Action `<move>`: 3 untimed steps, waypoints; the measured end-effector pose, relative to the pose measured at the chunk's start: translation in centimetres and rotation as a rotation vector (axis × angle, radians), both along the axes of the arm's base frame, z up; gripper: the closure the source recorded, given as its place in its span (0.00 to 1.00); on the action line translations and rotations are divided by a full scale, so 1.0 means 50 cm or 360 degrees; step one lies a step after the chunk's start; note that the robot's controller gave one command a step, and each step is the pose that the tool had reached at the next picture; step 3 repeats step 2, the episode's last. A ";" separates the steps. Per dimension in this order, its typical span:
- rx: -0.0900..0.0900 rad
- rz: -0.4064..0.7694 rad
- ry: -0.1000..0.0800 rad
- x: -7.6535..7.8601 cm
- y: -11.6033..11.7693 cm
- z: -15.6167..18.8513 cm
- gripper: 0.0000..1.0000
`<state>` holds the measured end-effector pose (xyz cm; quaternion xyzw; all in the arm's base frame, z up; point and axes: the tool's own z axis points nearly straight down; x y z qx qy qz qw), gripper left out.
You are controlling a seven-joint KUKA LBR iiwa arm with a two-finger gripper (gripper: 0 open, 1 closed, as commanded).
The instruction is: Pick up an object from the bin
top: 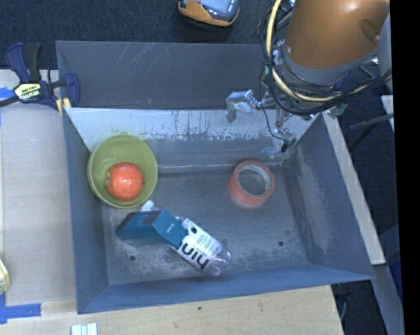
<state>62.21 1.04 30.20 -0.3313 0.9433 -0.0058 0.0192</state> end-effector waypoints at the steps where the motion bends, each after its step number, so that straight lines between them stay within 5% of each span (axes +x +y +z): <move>1: 0.0029 -0.0529 -0.0012 -0.053 0.113 -0.070 0.00; 2: -0.0004 0.0068 -0.0012 -0.045 0.038 -0.108 1.00; 3: -0.0004 0.0068 -0.0012 -0.045 0.038 -0.108 1.00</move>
Offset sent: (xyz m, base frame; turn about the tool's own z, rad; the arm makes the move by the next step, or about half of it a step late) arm -0.0231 0.0197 -0.0543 -0.0456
